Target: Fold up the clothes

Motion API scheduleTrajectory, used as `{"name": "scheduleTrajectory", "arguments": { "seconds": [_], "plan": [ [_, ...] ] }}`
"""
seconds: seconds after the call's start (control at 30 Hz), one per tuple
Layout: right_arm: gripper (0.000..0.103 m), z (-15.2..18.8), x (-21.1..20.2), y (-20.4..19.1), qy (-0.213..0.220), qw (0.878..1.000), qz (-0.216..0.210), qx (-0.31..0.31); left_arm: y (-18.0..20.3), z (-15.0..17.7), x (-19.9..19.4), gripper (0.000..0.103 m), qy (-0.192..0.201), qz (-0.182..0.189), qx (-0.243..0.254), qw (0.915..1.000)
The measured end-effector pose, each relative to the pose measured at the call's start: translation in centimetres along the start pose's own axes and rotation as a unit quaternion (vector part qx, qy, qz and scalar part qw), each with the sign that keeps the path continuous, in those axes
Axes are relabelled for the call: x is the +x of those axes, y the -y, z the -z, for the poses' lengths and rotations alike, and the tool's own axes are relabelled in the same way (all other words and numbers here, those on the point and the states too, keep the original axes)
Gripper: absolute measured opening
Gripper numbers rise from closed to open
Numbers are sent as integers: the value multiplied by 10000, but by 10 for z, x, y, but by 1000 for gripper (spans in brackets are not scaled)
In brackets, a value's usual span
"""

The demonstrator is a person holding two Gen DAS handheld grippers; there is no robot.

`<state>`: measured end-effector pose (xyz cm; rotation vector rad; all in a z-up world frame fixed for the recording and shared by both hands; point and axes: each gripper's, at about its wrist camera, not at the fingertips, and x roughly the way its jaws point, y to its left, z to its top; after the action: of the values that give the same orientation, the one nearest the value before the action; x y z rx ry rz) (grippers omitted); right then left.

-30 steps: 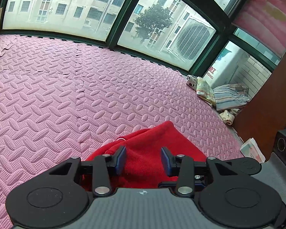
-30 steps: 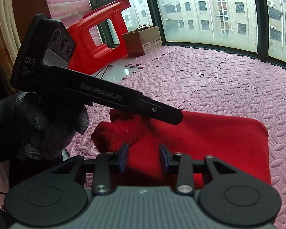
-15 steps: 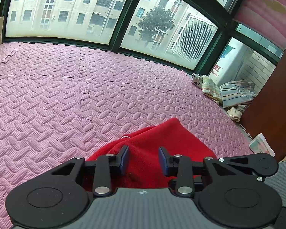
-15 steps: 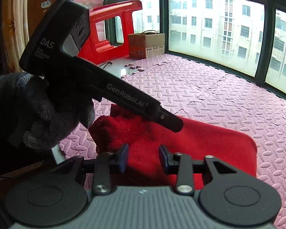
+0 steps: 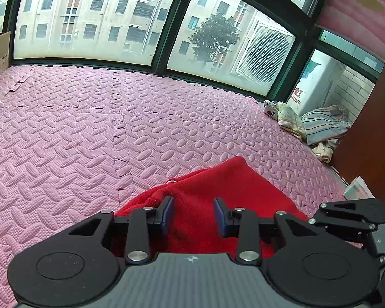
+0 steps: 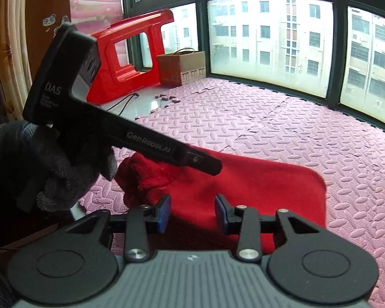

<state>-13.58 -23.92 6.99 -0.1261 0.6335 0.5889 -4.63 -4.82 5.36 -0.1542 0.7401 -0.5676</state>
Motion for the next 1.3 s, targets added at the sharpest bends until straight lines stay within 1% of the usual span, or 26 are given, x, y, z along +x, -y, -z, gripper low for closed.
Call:
{"name": "scheduleTrajectory", "arguments": {
  "seconds": [0.1, 0.17, 0.27, 0.33, 0.37, 0.43, 0.5, 0.57, 0.67, 0.73, 0.8, 0.87, 0.9, 1.0, 1.1, 1.23, 1.3],
  "plan": [
    [38, 3, -5, 14, 32, 9990, 436, 76, 2, 2, 0, 38, 31, -44, 62, 10000],
    [38, 12, -2, 22, -87, 9979, 617, 176, 2, 3, 0, 37, 47, -68, 78, 9999],
    [38, 28, 5, 32, -266, 9969, 661, 322, 2, 5, 0, 37, 62, -74, 57, 9999],
    [38, 32, 5, 32, -202, 9970, 667, 348, 4, 6, 1, 37, 73, -104, 91, 9999],
    [38, 30, 3, 31, -202, 9970, 662, 339, 5, 7, 1, 37, 81, -124, 120, 9998],
    [38, 24, -6, 35, -65, 9970, 614, 465, 5, 7, 1, 37, 89, -149, 123, 9998],
    [38, 20, -14, 39, 57, 9959, 736, 515, 5, 8, 1, 38, 100, -153, 105, 9998],
    [39, 18, -19, 48, 115, 9934, 987, 566, 5, 8, 1, 38, 113, -161, 107, 9997],
    [38, 29, -12, 58, -113, 9912, 1085, 750, 6, 10, 1, 38, 139, -187, 121, 9997],
    [39, 39, -6, 60, -180, 9912, 1072, 754, 6, 11, 1, 38, 158, -174, 130, 9996],
    [39, 41, -7, 60, -127, 9908, 1083, 799, 8, 12, -1, 38, 172, -191, 188, 9995],
    [39, 33, -14, 59, -59, 9907, 1082, 823, 11, 12, -3, 41, 183, -213, 254, 9993],
    [39, 30, -18, 58, 25, 9908, 1072, 832, 13, 12, -6, 44, 211, -208, 287, 9991],
    [39, 28, -24, 55, 102, 9909, 1091, 788, 20, 16, -17, 47, 306, -224, 369, 9986],
    [39, 39, -13, 54, -132, 9913, 1023, 812, 22, 24, -25, 47, 338, -280, 391, 9983],
    [40, 35, -17, 51, -65, 9919, 1046, 722, 22, 34, -37, 46, 357, -417, 348, 9979],
    [44, 28, -22, 53, 31, 9921, 1013, 740, 21, 33, -43, 46, 426, -447, 243, 9978]
  ]
}}
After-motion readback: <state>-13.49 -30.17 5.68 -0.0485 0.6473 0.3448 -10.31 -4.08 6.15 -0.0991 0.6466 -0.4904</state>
